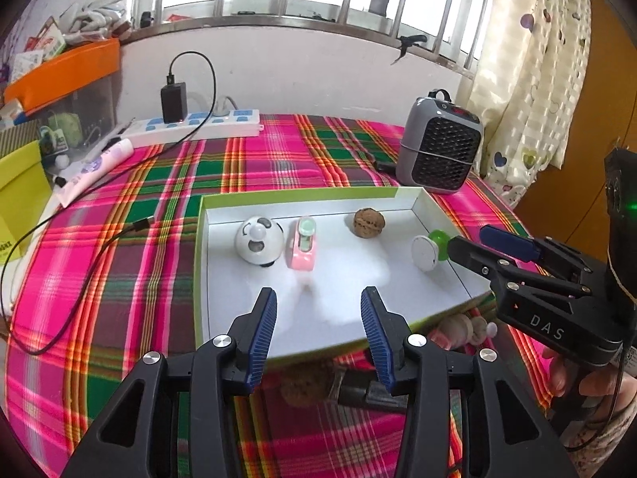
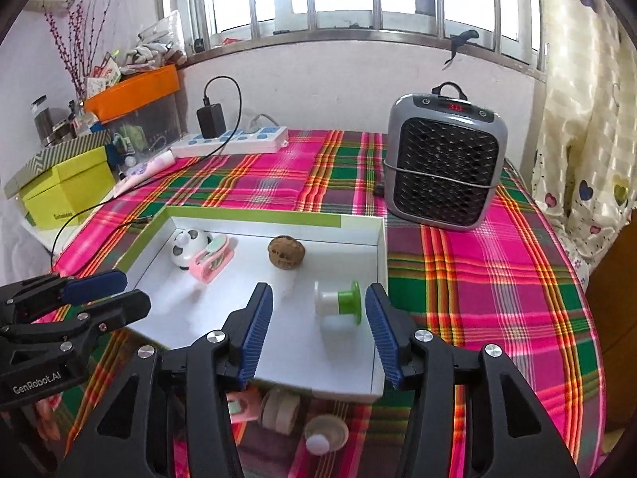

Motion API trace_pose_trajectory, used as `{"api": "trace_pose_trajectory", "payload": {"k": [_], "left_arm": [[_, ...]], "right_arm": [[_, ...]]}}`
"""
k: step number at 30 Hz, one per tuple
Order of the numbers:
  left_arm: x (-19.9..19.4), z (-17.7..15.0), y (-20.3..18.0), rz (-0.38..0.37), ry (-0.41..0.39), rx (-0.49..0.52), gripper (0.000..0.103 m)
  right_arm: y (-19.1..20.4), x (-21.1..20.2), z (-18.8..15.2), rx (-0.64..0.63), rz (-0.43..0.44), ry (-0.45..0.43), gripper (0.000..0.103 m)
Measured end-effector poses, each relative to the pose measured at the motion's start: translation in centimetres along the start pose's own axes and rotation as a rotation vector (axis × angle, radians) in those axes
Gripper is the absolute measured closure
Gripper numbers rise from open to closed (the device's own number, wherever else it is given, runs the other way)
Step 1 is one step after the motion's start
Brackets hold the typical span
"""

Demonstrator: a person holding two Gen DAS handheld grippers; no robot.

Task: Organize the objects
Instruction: 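Withdraw both grippers from the box toward the remaining items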

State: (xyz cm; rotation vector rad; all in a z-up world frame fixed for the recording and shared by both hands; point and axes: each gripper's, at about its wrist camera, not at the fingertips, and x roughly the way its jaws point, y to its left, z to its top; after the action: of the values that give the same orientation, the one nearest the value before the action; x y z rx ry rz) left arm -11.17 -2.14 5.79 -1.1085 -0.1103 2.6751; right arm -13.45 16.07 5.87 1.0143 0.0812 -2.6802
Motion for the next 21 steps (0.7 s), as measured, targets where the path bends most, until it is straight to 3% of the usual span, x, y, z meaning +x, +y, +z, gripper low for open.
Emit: {"api": "trace_pose_trajectory", "payload": {"k": [21], "left_arm": [[-1.5, -3.8, 0.0, -0.041, 0.015, -0.025, 0.059]], "right_arm": [[-1.6, -3.3, -4.5, 0.063, 0.018, -0.009, 0.053]]}}
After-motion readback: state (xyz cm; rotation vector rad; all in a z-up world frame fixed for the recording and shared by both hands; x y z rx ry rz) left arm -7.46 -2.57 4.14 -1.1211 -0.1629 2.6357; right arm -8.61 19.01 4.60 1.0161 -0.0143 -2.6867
